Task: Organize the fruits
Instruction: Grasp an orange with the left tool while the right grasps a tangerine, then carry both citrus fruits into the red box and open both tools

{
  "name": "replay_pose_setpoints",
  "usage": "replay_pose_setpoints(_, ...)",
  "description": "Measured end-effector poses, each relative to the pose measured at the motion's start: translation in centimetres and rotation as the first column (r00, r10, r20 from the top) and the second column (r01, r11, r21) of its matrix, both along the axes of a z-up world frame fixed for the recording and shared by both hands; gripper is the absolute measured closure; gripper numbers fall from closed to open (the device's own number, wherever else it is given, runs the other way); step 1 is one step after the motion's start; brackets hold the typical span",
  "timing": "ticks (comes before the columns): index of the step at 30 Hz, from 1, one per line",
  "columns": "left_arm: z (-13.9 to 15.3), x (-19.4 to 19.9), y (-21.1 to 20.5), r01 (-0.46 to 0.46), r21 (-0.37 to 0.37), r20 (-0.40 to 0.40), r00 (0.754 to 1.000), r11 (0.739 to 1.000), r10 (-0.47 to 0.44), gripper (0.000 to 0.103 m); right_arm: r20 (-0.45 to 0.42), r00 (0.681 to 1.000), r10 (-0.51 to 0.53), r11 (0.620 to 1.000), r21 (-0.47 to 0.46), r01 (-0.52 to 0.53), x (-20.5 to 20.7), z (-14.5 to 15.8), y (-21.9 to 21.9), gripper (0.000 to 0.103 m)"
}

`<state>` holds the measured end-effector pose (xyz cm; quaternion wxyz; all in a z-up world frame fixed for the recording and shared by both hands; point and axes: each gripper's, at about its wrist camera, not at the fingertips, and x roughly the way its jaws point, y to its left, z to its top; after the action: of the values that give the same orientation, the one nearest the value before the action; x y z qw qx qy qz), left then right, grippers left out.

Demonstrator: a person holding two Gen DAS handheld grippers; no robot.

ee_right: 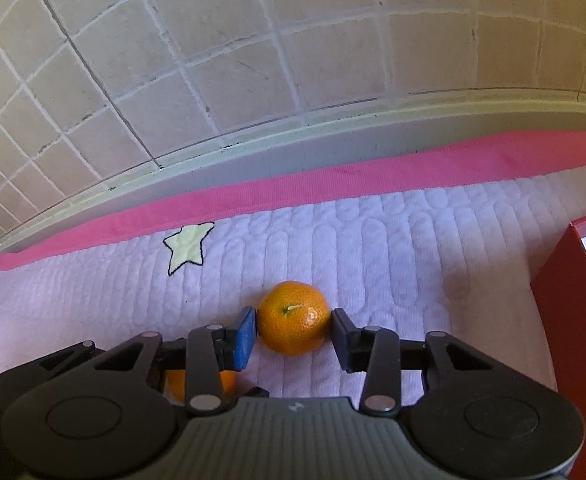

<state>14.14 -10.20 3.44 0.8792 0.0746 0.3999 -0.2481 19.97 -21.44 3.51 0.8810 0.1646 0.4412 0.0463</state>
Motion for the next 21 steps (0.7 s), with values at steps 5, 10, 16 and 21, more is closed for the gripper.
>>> replay_pose_setpoints(5, -0.3, 0.0, -0.1, -0.002, 0.02, 0.021, 1.0, 1.0, 0.001, 0.057, 0.002, 1.0, -0.007, 1.0, 0.012, 0.007, -0.1, -0.1, -0.2, 0.061)
replay_pose_setpoints(10, 0.0, -0.3, 0.1, -0.01, 0.026, 0.013, 1.0, 1.0, 0.01, 0.057, 0.004, 1.0, -0.015, 1.0, 0.027, 0.015, -0.6, -0.1, -0.4, 0.061)
replay_pose_setpoints(16, 0.6, -1.5, -0.3, -0.002, 0.036, 0.018, 1.0, 0.999, 0.002, 0.057, 0.006, 1.0, -0.026, 0.999, 0.045, 0.025, -1.4, 0.3, -0.7, 0.061)
replay_pose_setpoints(21, 1.7, -2.9, -0.7, 0.025, 0.029, 0.044, 0.999, 0.999, -0.026, 0.057, 0.027, 0.999, -0.039, 0.998, 0.053, 0.037, -2.6, 1.5, -1.2, 0.061)
